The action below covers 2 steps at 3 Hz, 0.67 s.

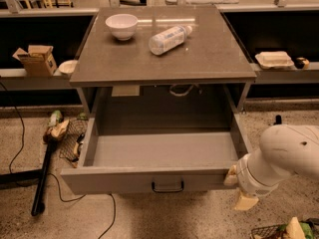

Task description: Close top drawer

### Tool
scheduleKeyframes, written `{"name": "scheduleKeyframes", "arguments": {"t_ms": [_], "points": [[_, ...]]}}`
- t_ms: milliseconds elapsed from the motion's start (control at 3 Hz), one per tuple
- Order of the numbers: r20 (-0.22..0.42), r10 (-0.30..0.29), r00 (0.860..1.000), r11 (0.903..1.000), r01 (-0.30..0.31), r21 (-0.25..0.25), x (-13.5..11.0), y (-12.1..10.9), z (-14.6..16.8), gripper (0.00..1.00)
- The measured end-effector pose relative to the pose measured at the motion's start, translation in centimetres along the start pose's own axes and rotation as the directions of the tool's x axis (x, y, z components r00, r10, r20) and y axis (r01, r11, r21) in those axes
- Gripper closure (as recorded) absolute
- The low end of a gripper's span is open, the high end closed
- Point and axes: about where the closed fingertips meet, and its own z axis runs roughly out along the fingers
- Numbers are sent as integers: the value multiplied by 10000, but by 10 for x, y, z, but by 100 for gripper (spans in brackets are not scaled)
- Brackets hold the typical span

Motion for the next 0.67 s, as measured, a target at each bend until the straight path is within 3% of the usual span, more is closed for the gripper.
{"name": "scheduleKeyframes", "arguments": {"t_ms": [333, 667], "points": [[0, 0, 10000, 10000, 0, 0, 0, 0, 0, 0], [0, 0, 10000, 10000, 0, 0, 0, 0, 0, 0]]}}
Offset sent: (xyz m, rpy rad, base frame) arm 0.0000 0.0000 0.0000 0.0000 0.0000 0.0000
